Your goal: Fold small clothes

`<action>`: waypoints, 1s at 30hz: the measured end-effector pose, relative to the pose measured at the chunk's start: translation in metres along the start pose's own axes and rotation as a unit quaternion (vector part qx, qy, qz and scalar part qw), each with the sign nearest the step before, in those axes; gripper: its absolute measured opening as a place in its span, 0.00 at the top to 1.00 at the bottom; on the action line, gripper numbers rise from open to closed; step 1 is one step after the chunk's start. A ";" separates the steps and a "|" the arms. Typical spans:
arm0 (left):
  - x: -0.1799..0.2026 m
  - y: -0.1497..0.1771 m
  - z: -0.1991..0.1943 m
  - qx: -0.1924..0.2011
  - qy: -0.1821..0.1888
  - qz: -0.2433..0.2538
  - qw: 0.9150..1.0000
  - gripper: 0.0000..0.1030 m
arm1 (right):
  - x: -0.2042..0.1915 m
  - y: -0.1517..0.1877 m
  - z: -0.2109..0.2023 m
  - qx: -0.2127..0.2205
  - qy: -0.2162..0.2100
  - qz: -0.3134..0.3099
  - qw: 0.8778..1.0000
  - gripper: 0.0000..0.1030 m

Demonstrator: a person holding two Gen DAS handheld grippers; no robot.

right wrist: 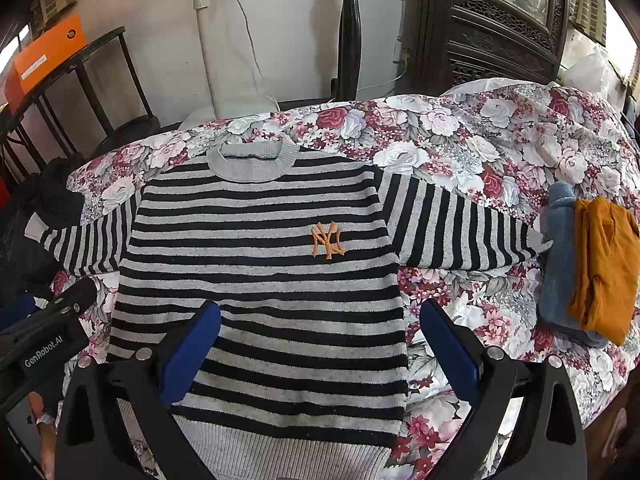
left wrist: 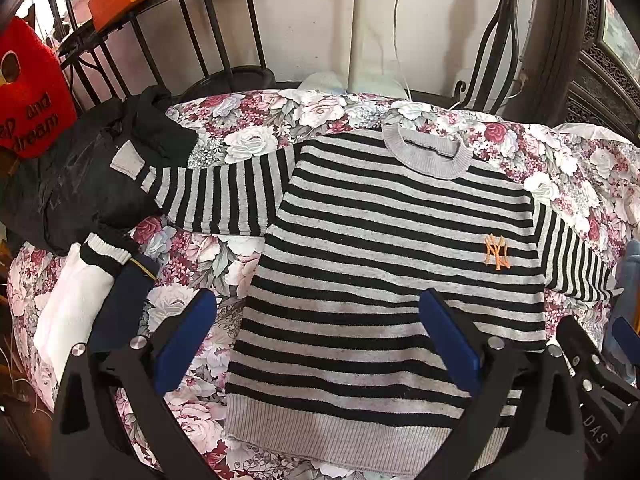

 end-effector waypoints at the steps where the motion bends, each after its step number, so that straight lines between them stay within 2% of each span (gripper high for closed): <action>1: 0.000 0.000 0.000 0.000 0.000 0.000 1.000 0.05 | 0.000 0.000 0.001 0.000 0.000 0.000 1.000 0.03; 30: -0.002 0.001 0.001 -0.001 0.000 0.001 1.000 0.05 | 0.000 -0.001 0.001 -0.002 0.000 0.001 1.000 0.03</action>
Point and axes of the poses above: each gripper's, at about its wrist camera, not at the fingertips, and z roughly the way its jaws point, x to its right, y to its underside, the point moved 1 cm from there along z, roughly the way its jaws point, and after that the axes turned 7 degrees about -y, right-handed, at the moved point
